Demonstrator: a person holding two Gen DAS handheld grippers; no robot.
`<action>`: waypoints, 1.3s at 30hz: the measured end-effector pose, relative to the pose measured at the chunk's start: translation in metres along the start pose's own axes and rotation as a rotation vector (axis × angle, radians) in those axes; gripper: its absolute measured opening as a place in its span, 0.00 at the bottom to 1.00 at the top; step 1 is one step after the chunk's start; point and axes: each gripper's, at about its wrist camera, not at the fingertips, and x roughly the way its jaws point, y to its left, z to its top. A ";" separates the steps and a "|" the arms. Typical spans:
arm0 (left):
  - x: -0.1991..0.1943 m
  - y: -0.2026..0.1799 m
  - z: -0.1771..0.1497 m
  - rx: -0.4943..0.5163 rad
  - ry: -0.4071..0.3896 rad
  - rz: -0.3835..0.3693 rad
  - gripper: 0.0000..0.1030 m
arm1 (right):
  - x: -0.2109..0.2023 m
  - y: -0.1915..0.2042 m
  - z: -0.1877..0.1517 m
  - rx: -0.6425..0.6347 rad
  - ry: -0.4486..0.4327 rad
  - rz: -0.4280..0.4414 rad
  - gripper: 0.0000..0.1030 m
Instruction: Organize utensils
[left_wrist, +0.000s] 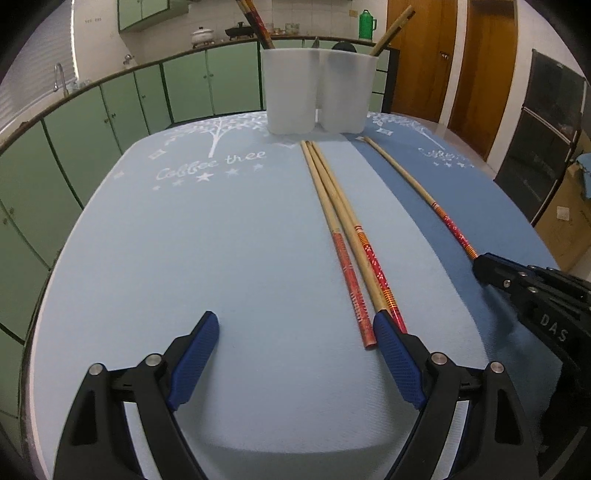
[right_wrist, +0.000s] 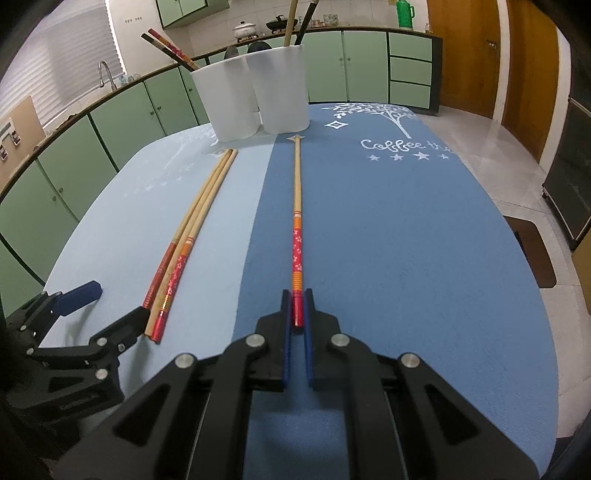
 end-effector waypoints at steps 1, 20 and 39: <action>0.001 0.000 0.000 -0.003 0.001 0.010 0.83 | 0.000 0.000 0.000 -0.001 0.000 0.001 0.06; 0.000 -0.003 0.001 -0.043 -0.018 0.037 0.75 | -0.011 -0.004 -0.013 -0.032 -0.029 0.047 0.33; -0.006 -0.004 0.011 -0.113 -0.044 0.013 0.06 | -0.009 -0.010 -0.004 -0.018 -0.014 0.021 0.05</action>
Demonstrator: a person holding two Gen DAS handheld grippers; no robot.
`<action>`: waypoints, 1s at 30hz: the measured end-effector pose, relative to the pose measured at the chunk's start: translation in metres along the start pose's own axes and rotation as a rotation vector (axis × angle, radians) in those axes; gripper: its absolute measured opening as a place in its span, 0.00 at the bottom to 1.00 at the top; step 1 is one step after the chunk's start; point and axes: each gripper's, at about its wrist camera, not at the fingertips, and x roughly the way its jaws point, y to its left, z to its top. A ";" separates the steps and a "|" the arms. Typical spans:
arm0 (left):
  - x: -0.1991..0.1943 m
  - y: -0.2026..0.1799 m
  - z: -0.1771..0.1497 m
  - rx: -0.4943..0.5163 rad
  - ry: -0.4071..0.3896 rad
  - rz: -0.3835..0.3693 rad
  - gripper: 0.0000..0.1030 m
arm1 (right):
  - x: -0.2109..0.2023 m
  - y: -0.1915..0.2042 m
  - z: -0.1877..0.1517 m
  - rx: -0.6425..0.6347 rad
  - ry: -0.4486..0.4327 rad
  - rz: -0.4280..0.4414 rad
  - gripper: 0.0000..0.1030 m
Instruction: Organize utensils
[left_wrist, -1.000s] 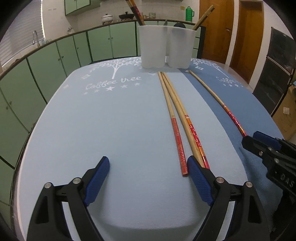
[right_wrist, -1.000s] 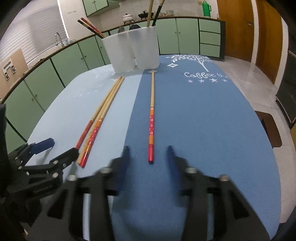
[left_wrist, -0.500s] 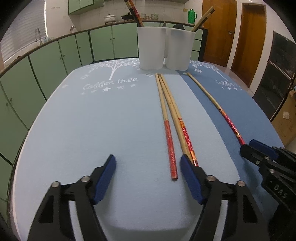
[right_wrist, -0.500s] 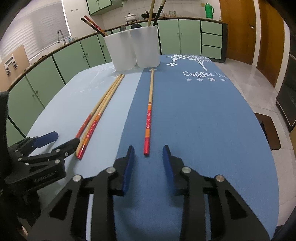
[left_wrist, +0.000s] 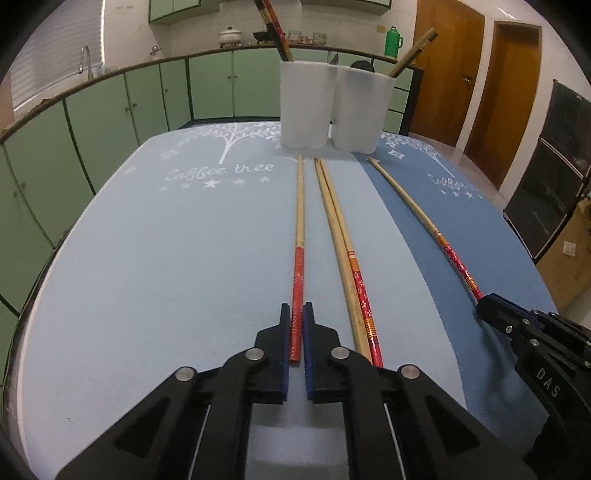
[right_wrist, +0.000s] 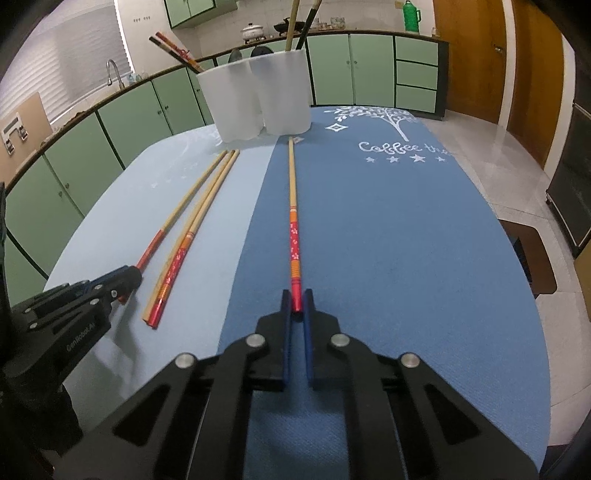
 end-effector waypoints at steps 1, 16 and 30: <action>-0.002 0.000 0.001 0.003 -0.007 0.000 0.06 | -0.002 -0.001 0.001 0.003 -0.006 0.001 0.05; -0.075 0.008 0.029 0.037 -0.131 -0.005 0.06 | -0.057 -0.001 0.026 -0.003 -0.133 0.014 0.05; -0.128 0.011 0.086 0.069 -0.298 -0.053 0.06 | -0.124 0.001 0.087 -0.013 -0.307 0.070 0.05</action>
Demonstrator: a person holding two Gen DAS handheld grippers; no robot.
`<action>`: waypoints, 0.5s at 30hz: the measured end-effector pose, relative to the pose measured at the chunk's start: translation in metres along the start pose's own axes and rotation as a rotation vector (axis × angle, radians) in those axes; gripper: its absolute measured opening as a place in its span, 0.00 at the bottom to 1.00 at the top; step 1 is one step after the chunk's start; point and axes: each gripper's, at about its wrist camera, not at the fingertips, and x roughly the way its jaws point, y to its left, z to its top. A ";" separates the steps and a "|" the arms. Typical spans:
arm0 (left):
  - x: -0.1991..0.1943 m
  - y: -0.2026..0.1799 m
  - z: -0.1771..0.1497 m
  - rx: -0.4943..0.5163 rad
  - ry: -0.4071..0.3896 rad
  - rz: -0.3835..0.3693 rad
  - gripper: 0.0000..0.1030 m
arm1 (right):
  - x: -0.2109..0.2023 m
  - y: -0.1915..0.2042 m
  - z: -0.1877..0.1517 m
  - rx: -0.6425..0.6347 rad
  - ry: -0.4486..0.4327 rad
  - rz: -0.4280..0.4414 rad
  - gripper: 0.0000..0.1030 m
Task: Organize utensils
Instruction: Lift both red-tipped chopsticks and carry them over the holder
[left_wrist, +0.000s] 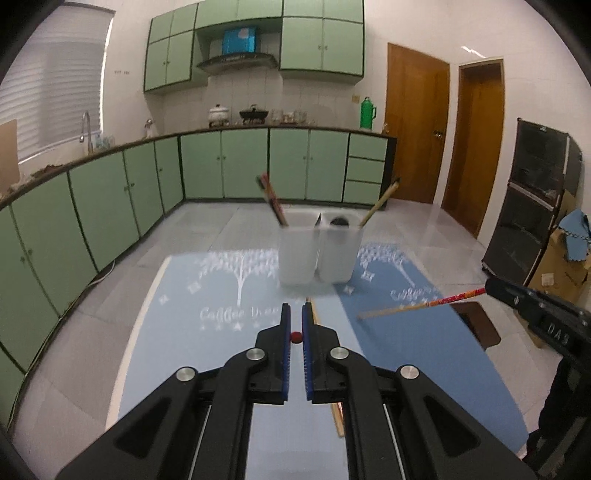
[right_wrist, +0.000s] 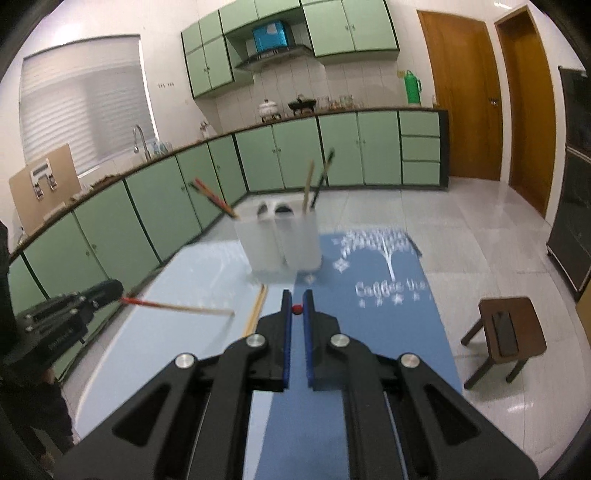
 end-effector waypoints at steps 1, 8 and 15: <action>0.000 0.000 0.006 0.000 -0.006 -0.010 0.06 | -0.002 0.000 0.007 -0.001 -0.010 0.009 0.05; 0.004 0.001 0.034 0.020 -0.032 -0.043 0.05 | -0.001 0.006 0.052 -0.054 -0.026 0.029 0.05; 0.003 0.000 0.061 0.027 -0.074 -0.079 0.05 | 0.003 0.012 0.086 -0.078 -0.037 0.063 0.05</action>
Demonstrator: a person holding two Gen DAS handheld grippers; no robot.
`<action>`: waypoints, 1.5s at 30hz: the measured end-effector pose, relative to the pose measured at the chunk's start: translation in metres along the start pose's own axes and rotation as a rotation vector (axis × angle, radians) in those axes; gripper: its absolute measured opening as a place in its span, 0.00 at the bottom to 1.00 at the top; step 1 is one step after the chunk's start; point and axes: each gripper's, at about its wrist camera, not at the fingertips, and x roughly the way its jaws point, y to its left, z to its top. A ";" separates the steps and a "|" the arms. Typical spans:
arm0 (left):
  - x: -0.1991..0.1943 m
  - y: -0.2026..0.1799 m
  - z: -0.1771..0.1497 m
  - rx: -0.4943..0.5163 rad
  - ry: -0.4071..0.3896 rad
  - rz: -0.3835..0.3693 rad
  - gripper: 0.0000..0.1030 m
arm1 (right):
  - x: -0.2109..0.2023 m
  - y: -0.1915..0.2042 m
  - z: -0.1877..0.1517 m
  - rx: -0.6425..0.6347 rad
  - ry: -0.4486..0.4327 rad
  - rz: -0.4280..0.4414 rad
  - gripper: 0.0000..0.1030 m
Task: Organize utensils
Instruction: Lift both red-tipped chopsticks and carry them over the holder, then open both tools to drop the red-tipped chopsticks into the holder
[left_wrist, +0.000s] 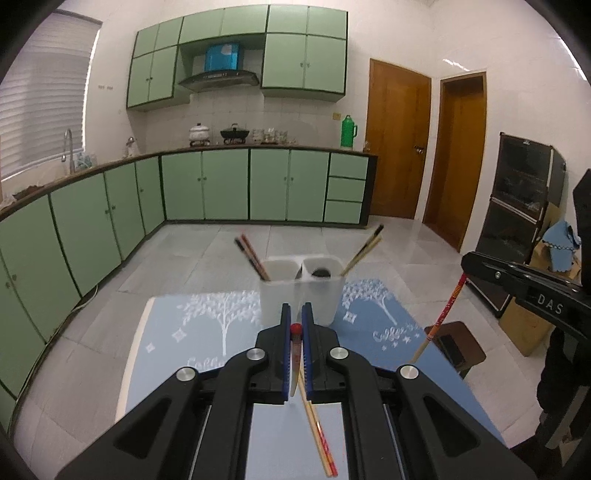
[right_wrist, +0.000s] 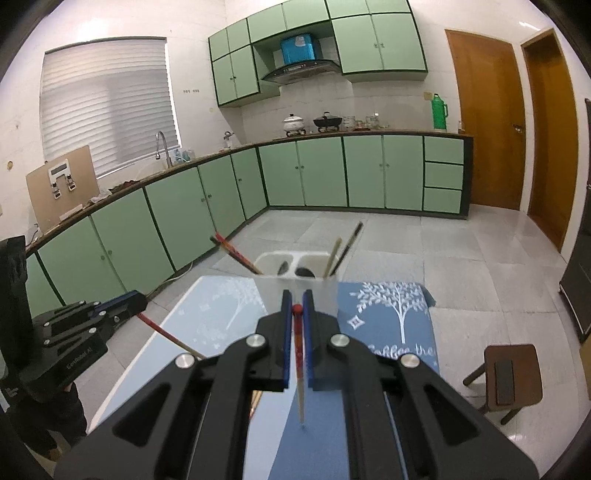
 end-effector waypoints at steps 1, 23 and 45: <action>0.000 0.000 0.005 0.000 -0.010 -0.006 0.05 | 0.000 0.000 0.007 -0.002 -0.009 0.004 0.05; 0.068 0.005 0.124 0.028 -0.133 -0.019 0.05 | 0.090 -0.037 0.162 -0.024 -0.198 -0.019 0.05; 0.087 0.033 0.076 -0.047 -0.088 -0.003 0.59 | 0.101 -0.042 0.097 -0.064 -0.187 -0.135 0.60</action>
